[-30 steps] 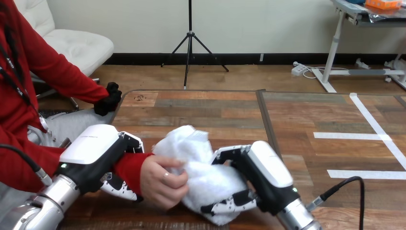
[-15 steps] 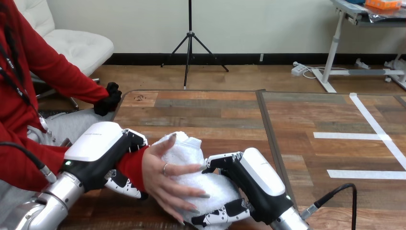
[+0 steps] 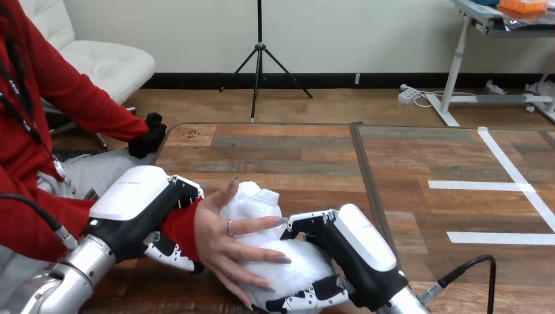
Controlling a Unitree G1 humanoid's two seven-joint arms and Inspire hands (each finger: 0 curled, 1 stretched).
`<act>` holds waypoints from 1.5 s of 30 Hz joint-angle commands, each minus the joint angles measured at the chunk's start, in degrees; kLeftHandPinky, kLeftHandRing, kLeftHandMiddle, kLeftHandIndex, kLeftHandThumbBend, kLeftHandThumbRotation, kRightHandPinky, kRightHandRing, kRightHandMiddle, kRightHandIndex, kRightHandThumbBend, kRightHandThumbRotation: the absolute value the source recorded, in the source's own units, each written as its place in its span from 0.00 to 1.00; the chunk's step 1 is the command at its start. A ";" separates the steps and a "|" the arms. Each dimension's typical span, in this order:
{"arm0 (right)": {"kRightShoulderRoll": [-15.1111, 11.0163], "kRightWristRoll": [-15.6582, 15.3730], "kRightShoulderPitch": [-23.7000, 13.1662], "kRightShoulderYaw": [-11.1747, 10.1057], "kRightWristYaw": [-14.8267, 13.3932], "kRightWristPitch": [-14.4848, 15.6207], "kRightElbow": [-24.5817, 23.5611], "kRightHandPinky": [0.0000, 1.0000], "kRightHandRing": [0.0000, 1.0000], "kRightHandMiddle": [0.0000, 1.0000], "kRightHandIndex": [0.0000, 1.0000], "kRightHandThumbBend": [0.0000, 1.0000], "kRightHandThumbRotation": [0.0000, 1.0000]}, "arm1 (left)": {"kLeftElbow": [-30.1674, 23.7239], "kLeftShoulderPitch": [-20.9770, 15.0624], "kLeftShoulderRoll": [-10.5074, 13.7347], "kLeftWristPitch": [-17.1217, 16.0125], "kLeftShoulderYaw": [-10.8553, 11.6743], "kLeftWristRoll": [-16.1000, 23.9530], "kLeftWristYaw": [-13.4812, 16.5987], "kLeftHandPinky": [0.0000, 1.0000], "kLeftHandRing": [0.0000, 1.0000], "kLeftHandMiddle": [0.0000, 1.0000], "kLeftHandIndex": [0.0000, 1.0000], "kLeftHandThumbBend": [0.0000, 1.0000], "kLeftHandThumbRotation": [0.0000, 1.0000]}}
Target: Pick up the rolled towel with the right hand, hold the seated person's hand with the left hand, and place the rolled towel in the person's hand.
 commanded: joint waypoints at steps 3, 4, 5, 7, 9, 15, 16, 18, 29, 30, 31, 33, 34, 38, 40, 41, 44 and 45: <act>2.25 4.11 -0.13 -0.42 3.78 -3.00 -15.97 0.05 0.08 0.12 0.10 0.71 0.00 | 0.62 -11.20 -3.86 -3.06 -0.24 0.27 4.67 0.32 0.33 0.37 0.40 0.97 0.00; 2.24 4.27 0.16 -0.47 4.09 -2.82 -16.55 0.05 0.08 0.12 0.10 0.71 0.00 | 0.74 -11.24 -3.89 -3.10 -0.23 0.28 4.66 0.32 0.33 0.37 0.40 0.97 0.00; 2.23 4.56 0.57 -0.47 4.42 -2.90 -17.52 0.05 0.08 0.12 0.10 0.70 0.00 | 1.00 -11.32 -3.96 -3.16 -0.22 0.17 4.51 0.32 0.33 0.37 0.40 0.97 0.00; 2.26 4.94 1.02 -0.51 4.89 -2.96 -18.56 0.05 0.08 0.12 0.10 0.70 0.00 | 1.33 -11.45 -4.06 -3.25 -0.18 0.10 4.36 0.32 0.33 0.37 0.40 0.97 0.00; 2.35 5.62 1.55 -0.45 5.42 -3.41 -19.82 0.04 0.08 0.12 0.10 0.69 0.00 | 1.51 -11.52 -4.11 -3.17 -0.18 0.33 4.48 0.32 0.33 0.37 0.40 0.97 0.00; 2.74 5.40 3.04 -0.88 5.86 -3.07 -23.66 0.04 0.07 0.11 0.10 0.69 0.00 | 2.58 -11.88 -4.32 -3.67 -0.15 0.63 4.67 0.32 0.33 0.37 0.40 0.97 0.00; 2.80 5.40 3.18 -0.93 5.94 -3.00 -24.05 0.04 0.07 0.11 0.10 0.69 0.00 | 2.74 -11.94 -4.36 -3.72 -0.14 0.68 4.68 0.32 0.33 0.37 0.40 0.97 0.00; 2.88 5.32 3.59 -1.05 6.10 -2.91 -25.42 0.04 0.07 0.11 0.10 0.69 0.00 | 2.95 -11.96 -4.41 -3.67 -0.15 0.93 4.85 0.32 0.33 0.37 0.40 0.97 0.00; 3.08 5.98 5.06 -1.60 8.09 -1.25 -31.37 0.03 0.06 0.11 0.10 0.61 0.00 | 4.81 -12.63 -4.78 -4.15 -0.48 1.47 5.51 0.32 0.33 0.37 0.40 0.97 0.00; 3.13 6.06 5.11 -1.67 8.25 -1.13 -31.72 0.03 0.06 0.11 0.10 0.61 0.00 | 4.90 -12.69 -4.79 -4.12 -0.54 1.53 5.52 0.32 0.33 0.37 0.40 0.96 0.00; 3.17 6.12 5.17 -1.73 8.40 -1.03 -31.98 0.03 0.06 0.11 0.10 0.60 0.00 | 4.98 -12.74 -4.80 -4.11 -0.58 1.58 5.54 0.32 0.33 0.37 0.40 0.96 0.00; 3.47 6.41 5.07 -1.89 8.40 -1.30 -32.24 0.02 0.06 0.11 0.10 0.59 0.00 | 5.23 -12.87 -4.86 -4.06 -0.67 1.63 5.53 0.32 0.33 0.37 0.40 0.96 0.00; 3.56 6.50 5.07 -1.95 8.43 -1.36 -32.32 0.02 0.06 0.11 0.10 0.59 0.00 | 5.31 -12.90 -4.88 -4.06 -0.69 1.64 5.53 0.32 0.33 0.37 0.40 0.96 0.00; 3.86 6.45 4.66 -2.37 8.54 -1.40 -32.51 0.02 0.06 0.11 0.10 0.59 0.00 | 5.94 -13.16 -5.05 -3.88 -0.89 1.85 5.80 0.32 0.33 0.38 0.40 0.95 0.00; 4.00 6.20 4.59 -2.63 8.56 -1.12 -32.71 0.02 0.06 0.10 0.10 0.58 0.00 | 6.14 -13.28 -5.10 -3.83 -0.98 1.91 5.85 0.32 0.34 0.38 0.41 0.95 0.00; 4.23 5.90 4.46 -2.84 8.24 -1.13 -32.70 0.02 0.06 0.10 0.10 0.58 0.00 | 6.30 -13.33 -5.16 -3.73 -1.00 1.83 5.72 0.32 0.34 0.38 0.41 0.95 0.00; 4.73 5.57 4.17 -3.23 7.74 -1.26 -32.61 0.02 0.06 0.10 0.10 0.59 0.00 | 6.75 -13.47 -5.28 -3.58 -1.14 1.88 5.80 0.33 0.34 0.38 0.41 0.95 0.00; 4.86 5.57 4.08 -3.30 7.66 -1.30 -32.59 0.02 0.06 0.10 0.10 0.59 0.00 | 6.93 -13.53 -5.31 -3.56 -1.20 2.00 5.99 0.33 0.35 0.38 0.41 0.94 0.00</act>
